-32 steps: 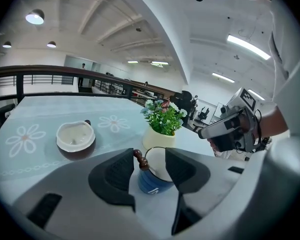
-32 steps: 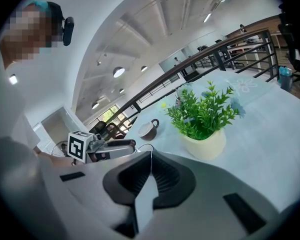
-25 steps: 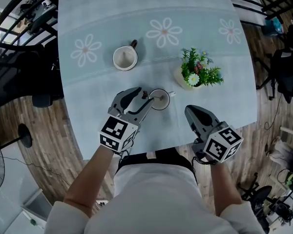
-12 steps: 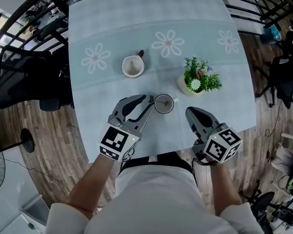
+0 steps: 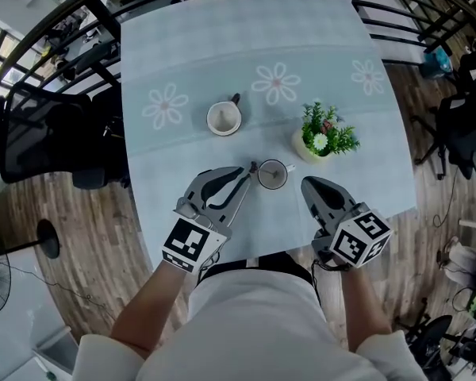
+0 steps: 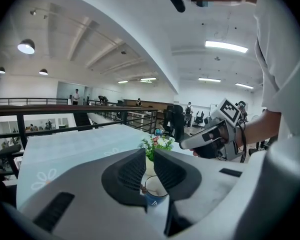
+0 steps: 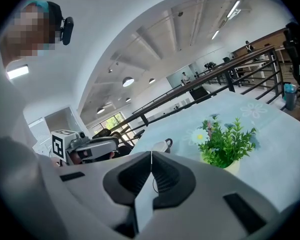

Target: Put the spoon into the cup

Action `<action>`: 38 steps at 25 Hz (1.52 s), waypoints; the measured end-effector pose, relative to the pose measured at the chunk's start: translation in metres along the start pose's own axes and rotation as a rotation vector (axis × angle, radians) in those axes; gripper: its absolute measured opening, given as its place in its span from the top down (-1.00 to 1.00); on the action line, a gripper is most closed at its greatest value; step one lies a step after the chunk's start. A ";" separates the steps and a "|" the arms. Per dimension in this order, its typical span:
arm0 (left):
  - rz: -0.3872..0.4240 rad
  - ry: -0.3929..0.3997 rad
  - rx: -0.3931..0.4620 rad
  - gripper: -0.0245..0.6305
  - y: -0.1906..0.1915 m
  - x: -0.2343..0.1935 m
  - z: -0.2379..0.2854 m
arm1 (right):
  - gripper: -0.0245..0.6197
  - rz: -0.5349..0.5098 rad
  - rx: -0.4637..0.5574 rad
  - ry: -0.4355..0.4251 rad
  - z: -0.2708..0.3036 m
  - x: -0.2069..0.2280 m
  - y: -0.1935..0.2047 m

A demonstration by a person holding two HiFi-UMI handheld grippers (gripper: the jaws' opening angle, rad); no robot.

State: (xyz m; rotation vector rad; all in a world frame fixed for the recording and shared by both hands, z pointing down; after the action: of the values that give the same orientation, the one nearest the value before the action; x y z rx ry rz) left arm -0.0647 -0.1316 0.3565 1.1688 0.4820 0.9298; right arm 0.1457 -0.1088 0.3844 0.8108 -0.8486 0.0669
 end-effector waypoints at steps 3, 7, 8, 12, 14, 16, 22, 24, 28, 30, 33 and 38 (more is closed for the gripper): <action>0.013 0.000 0.008 0.75 -0.004 0.000 -0.007 | 0.85 -0.014 0.008 -0.002 -0.001 -0.007 0.000; 0.022 -0.004 0.013 0.77 -0.005 0.000 -0.015 | 0.85 -0.029 0.020 -0.006 -0.002 -0.014 0.001; 0.023 -0.005 0.014 0.78 -0.005 -0.001 -0.017 | 0.85 -0.032 0.023 -0.008 -0.002 -0.016 0.001; 0.022 -0.002 0.024 0.80 -0.008 -0.002 -0.025 | 0.85 -0.047 0.033 -0.017 -0.003 -0.025 0.000; 0.018 0.000 0.032 0.81 -0.009 -0.003 -0.028 | 0.85 -0.051 0.039 -0.021 -0.004 -0.028 0.000; 0.019 -0.002 0.036 0.82 -0.009 -0.004 -0.030 | 0.85 -0.061 0.042 -0.025 -0.004 -0.030 -0.001; 0.022 0.013 0.050 0.83 -0.014 -0.003 -0.032 | 0.85 -0.060 0.054 -0.028 -0.005 -0.036 -0.003; 0.026 0.018 0.045 0.84 -0.014 -0.002 -0.032 | 0.85 -0.063 0.054 -0.032 -0.005 -0.037 -0.003; 0.030 0.018 0.038 0.84 -0.015 -0.002 -0.032 | 0.85 -0.079 0.044 -0.045 -0.004 -0.040 -0.004; 0.030 0.017 0.038 0.84 -0.016 -0.002 -0.032 | 0.85 -0.080 0.042 -0.046 -0.004 -0.040 -0.004; 0.029 0.016 0.034 0.84 -0.014 -0.002 -0.032 | 0.85 -0.074 0.044 -0.045 -0.004 -0.040 -0.004; 0.021 0.014 0.033 0.84 -0.012 0.000 -0.032 | 0.85 -0.079 0.037 -0.050 -0.005 -0.040 -0.003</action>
State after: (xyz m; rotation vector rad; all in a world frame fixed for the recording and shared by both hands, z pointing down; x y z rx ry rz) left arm -0.0841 -0.1148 0.3345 1.1998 0.4988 0.9522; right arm 0.1227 -0.0975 0.3538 0.8830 -0.8636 -0.0076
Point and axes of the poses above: the fingertips, and each gripper's own axes: z forward along the fingers, x to its right, y out of its underside, the point moved 7 cm from there along -z, backward along the fingers, and after that the axes turned 14 degrees about z, right-handed, at the moved point
